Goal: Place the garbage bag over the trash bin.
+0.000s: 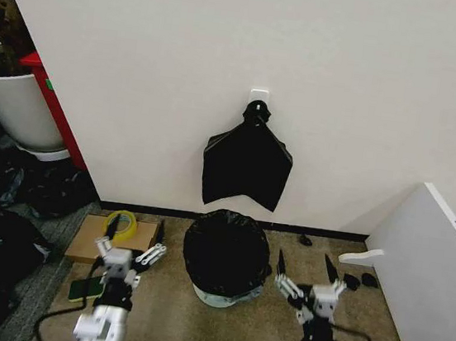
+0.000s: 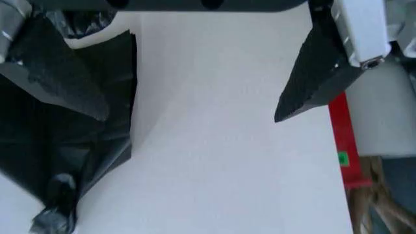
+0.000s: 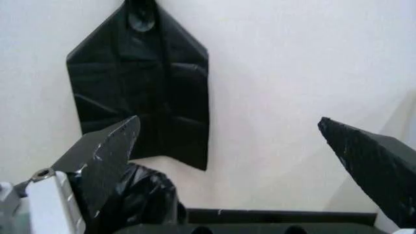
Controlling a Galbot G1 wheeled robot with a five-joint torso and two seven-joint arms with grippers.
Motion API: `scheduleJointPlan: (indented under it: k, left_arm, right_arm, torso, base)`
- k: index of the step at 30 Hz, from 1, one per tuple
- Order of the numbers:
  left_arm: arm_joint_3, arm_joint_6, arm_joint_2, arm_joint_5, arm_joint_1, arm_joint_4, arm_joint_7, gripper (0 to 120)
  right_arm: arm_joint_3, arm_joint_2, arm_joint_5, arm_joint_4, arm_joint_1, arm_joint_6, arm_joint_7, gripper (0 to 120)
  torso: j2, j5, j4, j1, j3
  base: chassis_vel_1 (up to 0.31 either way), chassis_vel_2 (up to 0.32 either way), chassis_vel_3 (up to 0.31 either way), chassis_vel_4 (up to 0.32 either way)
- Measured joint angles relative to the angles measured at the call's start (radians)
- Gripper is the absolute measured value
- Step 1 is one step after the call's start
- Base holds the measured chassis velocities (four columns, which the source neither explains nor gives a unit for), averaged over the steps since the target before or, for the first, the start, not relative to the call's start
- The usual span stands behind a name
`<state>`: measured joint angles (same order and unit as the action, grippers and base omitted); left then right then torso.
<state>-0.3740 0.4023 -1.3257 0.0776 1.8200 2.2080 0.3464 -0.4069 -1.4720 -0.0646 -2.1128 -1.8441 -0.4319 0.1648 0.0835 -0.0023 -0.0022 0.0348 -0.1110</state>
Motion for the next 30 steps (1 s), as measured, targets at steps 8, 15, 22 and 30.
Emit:
scheduleJointPlan:
  k: [8,15,22,30]
  left_arm:
    - [-0.016,0.028,-0.014,0.073,0.048,0.005,-0.002,100]
    - [-0.039,0.027,-0.033,0.061,0.065,0.008,0.001,100]
    - [-0.018,0.026,-0.031,0.068,0.092,0.014,0.003,100]
    - [-0.010,0.036,-0.041,0.080,0.105,0.006,0.002,100]
  right_arm:
    - [-0.001,0.005,-0.014,-0.015,-0.028,-0.036,0.014,100]
    - [0.006,0.003,-0.019,-0.025,-0.034,-0.031,0.018,100]
    - [0.006,-0.004,-0.008,-0.026,-0.031,0.001,0.023,100]
    - [0.006,-0.005,-0.003,-0.037,-0.027,0.019,0.024,100]
  torso:
    - [0.000,-0.0002,-0.0001,0.000,0.000]
    - [0.000,-0.0002,0.0000,0.000,0.000]
    - [0.000,-0.0002,-0.0001,0.000,0.000]
    - [0.000,-0.0002,-0.0001,0.000,0.000]
  base:
    - [0.000,0.000,0.000,0.000]
    - [0.000,0.000,0.000,0.000]
    - [0.000,0.000,0.000,0.000]
    - [0.000,0.000,0.000,0.000]
